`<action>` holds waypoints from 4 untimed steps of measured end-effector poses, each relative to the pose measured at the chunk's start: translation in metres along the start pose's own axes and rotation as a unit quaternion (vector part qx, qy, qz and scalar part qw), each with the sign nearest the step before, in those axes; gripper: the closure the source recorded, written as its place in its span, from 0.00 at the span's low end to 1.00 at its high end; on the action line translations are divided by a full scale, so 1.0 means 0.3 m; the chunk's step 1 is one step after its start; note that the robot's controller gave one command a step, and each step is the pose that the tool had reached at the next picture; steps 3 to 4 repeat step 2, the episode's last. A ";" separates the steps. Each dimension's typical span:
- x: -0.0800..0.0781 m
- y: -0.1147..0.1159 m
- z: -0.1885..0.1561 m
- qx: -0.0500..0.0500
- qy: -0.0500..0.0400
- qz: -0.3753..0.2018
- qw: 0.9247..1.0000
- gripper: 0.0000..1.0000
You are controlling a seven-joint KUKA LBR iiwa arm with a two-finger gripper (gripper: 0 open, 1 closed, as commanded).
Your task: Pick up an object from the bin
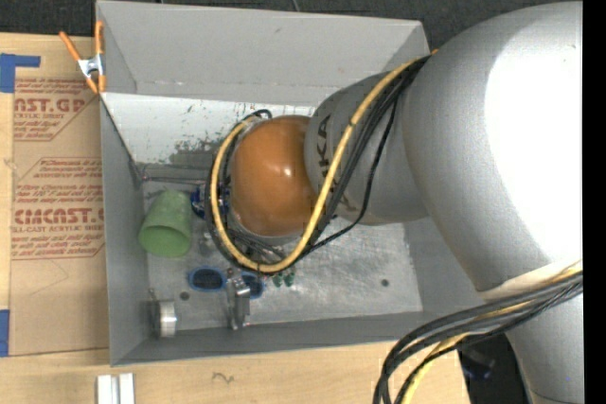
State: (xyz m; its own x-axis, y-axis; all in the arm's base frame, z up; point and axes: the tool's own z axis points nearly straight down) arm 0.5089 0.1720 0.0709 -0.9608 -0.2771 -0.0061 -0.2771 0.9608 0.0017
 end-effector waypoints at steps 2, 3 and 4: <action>-0.028 -0.096 -0.518 0.001 -0.002 -0.027 1.000 1.00; -0.028 -0.096 -0.518 0.001 -0.002 -0.027 1.000 1.00; -0.028 -0.096 -0.518 0.001 -0.002 -0.027 1.000 1.00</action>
Offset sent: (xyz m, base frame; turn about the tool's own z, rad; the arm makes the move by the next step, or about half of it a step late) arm 0.0000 0.0000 0.0000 0.0000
